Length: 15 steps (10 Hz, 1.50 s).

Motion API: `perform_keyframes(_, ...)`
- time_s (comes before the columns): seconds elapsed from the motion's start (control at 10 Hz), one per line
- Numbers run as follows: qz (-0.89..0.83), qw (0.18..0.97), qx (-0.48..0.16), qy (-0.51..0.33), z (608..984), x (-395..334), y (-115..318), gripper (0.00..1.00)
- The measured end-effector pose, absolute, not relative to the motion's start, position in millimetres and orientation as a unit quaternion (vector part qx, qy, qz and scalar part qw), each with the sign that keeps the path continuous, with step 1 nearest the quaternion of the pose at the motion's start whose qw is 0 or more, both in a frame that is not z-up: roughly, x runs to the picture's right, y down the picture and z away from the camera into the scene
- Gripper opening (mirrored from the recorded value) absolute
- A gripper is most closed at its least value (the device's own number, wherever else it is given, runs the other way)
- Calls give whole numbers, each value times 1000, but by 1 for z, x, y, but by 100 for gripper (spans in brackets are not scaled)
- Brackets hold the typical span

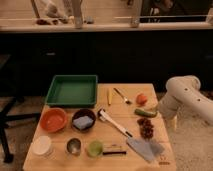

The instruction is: Place grapes in tray

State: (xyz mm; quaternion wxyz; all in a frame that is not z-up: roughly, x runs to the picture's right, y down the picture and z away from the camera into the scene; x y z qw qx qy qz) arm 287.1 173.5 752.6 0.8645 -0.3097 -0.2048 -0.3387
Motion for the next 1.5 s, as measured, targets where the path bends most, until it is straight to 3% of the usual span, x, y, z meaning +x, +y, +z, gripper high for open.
perform_keyframes(1.0,-453,763,-331,-322,810,258,199,94)
perform_keyframes(1.5,-494,730,-333,-333,837,266,211,94)
